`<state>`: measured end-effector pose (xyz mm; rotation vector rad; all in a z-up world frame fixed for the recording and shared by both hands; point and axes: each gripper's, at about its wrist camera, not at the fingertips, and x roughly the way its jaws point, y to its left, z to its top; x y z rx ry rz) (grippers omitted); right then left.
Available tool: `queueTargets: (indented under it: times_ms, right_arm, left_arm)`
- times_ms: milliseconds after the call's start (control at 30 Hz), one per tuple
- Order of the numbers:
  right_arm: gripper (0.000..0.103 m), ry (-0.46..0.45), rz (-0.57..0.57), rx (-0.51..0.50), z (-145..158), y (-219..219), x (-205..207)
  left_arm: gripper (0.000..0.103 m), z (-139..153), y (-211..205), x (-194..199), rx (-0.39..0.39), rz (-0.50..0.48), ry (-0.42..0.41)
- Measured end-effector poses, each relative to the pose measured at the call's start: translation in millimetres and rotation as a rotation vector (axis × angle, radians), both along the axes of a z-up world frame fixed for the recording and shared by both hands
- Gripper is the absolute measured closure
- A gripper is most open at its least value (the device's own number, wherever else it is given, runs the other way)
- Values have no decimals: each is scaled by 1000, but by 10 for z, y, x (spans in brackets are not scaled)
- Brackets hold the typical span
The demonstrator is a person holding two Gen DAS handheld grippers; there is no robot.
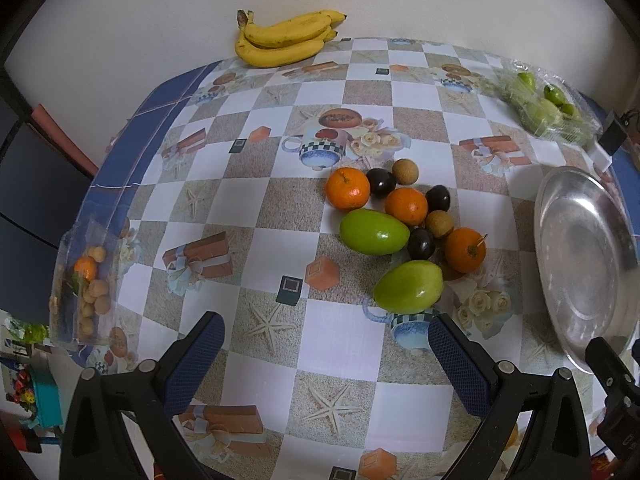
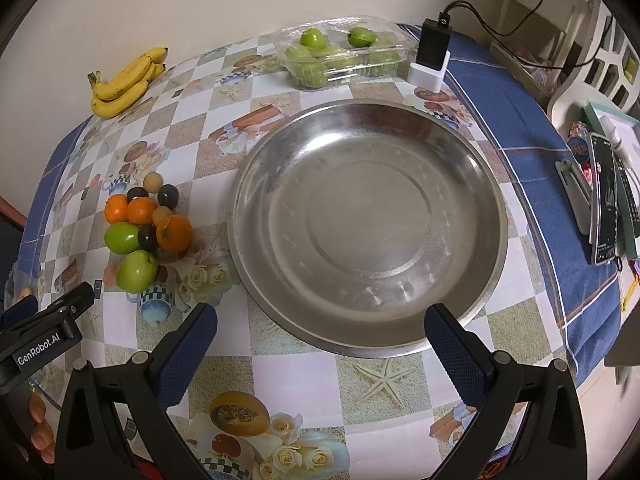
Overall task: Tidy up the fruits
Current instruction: 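Move the right tool to the orange while the left tool approaches a green mango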
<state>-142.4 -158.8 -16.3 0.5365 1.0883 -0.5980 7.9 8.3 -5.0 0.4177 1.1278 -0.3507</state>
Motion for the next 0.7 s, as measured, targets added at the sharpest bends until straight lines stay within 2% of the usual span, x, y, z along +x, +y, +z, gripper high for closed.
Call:
queueTargets:
  times_ms: [400, 567, 700]
  right_arm:
    - [0, -78, 61, 23, 321, 97, 440]
    - [0, -103, 100, 27, 395, 168, 724]
    - [0, -85, 112, 43, 294, 156, 904]
  left_arm:
    - [0, 235, -19, 368, -121, 47, 30]
    - [0, 249, -82, 529, -133, 77, 39]
    - [0, 189, -78, 682, -90, 119, 23]
